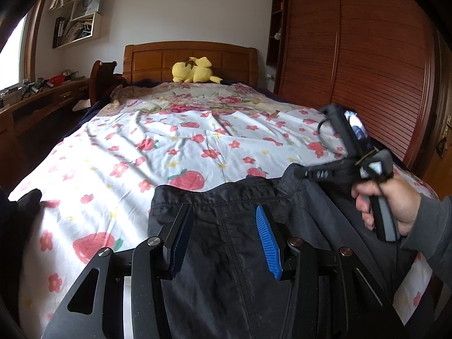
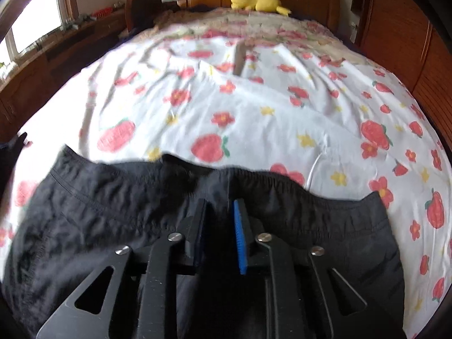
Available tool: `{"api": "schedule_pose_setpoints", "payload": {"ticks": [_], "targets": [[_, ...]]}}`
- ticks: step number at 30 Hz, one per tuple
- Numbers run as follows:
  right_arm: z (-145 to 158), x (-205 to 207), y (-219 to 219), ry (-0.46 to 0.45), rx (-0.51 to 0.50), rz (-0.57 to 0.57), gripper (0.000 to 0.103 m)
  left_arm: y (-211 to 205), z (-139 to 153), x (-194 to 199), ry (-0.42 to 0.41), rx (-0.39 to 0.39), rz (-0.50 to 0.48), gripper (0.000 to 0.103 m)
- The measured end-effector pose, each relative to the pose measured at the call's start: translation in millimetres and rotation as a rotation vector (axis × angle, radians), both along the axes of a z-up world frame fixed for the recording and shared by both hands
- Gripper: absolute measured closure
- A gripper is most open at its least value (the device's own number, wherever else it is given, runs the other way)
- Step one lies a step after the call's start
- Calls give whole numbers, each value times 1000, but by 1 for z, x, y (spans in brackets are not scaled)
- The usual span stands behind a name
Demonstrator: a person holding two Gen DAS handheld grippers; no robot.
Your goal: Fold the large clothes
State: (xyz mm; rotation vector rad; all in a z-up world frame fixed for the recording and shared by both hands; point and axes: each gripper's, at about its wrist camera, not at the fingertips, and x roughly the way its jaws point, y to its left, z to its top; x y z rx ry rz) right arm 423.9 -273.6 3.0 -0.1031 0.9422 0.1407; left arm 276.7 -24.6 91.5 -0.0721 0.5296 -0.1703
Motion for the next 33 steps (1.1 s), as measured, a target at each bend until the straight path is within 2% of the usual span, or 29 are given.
{"api": "schedule_pose_setpoints", "payload": {"ticks": [1,2,4,9,12,17,19,21,22,23,24,25,27,28,30,33], "targets": [[9,-3,-4,-37,2,-10,64,0,-1,1,1,-1,-3,55],[18,-4,-10,-62,2,-26,60,-1,-2,3,4,-2,-8,55],[31,-1,-22,-67,6,-45,60,-2,-5,7,18,4,-8,55],[41,2,-62,-54,-93,-77,60,-3,-9,14,39,3,-12,55],[28,1,-98,-15,-130,-124,60,-5,-11,17,50,-3,-16,55],[-8,2,-154,81,-107,-242,60,-10,-16,22,71,6,-28,55],[-23,1,-172,131,-72,-275,60,-13,-18,24,77,11,-34,55],[-34,0,-186,169,18,-286,60,-15,-18,24,82,18,-39,55],[-37,0,-193,181,82,-287,64,-16,-18,24,84,21,-41,55],[-37,0,-195,185,131,-274,74,-17,-19,25,87,24,-44,55],[-36,-1,-194,174,149,-257,89,-18,-19,26,89,28,-48,55],[-30,-2,-189,137,115,-238,95,-20,-20,26,92,33,-51,55],[-15,-7,-181,46,20,-239,97,-21,-19,26,92,39,-56,55],[-8,-8,-183,14,-17,-283,97,-22,-18,25,91,43,-59,55],[-5,-4,-185,18,-18,-330,97,-23,-16,23,85,52,-58,55],[-1,-3,-178,35,-33,-343,96,-25,-13,16,75,51,-73,55]]}}
